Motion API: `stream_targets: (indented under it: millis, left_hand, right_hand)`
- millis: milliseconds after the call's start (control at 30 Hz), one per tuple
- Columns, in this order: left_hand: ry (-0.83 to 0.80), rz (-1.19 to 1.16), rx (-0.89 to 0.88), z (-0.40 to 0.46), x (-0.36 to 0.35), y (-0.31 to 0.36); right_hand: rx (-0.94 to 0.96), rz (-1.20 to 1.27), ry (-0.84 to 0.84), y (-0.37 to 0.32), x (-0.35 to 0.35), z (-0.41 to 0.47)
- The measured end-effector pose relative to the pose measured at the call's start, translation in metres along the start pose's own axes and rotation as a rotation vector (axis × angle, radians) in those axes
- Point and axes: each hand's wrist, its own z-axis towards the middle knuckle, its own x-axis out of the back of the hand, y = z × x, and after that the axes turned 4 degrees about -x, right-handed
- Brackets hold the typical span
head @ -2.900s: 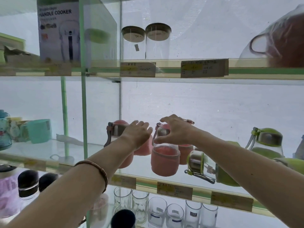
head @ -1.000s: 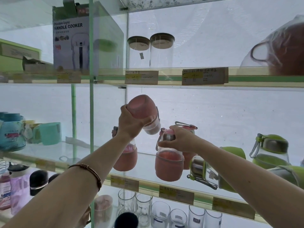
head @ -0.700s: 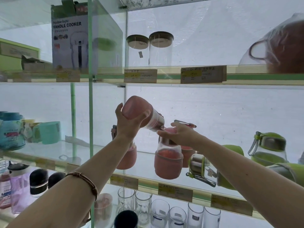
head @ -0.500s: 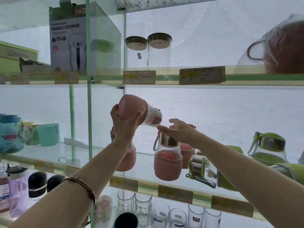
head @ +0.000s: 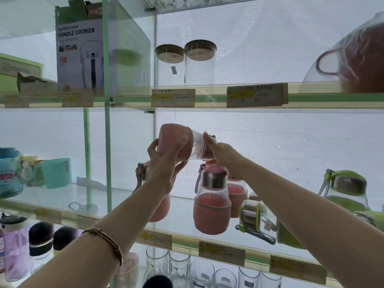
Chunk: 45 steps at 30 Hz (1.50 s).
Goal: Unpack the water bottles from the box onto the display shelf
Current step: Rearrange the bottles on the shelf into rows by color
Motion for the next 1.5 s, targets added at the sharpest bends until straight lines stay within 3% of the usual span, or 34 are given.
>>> stream_targets:
  millis: [100, 267, 433, 567, 767, 967, 1200, 1500]
  left_hand:
    - [-0.147, 0.173, 0.048, 0.004, 0.011, 0.013]
    - [-0.324, 0.792, -0.158, 0.019, 0.019, 0.020]
    - [-0.251, 1.456, -0.423, 0.032, 0.012, 0.020]
    - [-0.230, 1.801, -0.435, 0.040, 0.013, 0.013]
    - [-0.364, 1.901, -0.395, 0.045, 0.028, 0.011]
    - [-0.396, 1.997, -0.353, 0.043, 0.044, 0.033]
    - [-0.393, 1.754, -0.329, 0.038, 0.071, 0.016]
    - [-0.401, 1.641, -0.312, 0.029, 0.074, 0.020]
  right_hand:
    - [-0.035, 0.093, -0.013, 0.005, 0.007, 0.005]
    - [-0.012, 0.271, -0.013, 0.002, 0.015, 0.013]
    - [0.048, 0.185, 0.056, -0.008, 0.017, 0.019]
    - [0.117, -0.061, 0.138, -0.017, 0.010, 0.022]
    - [0.218, -0.425, 0.051, -0.035, -0.012, 0.031]
    - [0.180, -0.681, -0.069, -0.041, -0.044, 0.053]
    - [0.179, -0.785, -0.123, -0.050, -0.070, 0.070]
    - [0.128, -0.989, -0.198, -0.033, -0.082, 0.065]
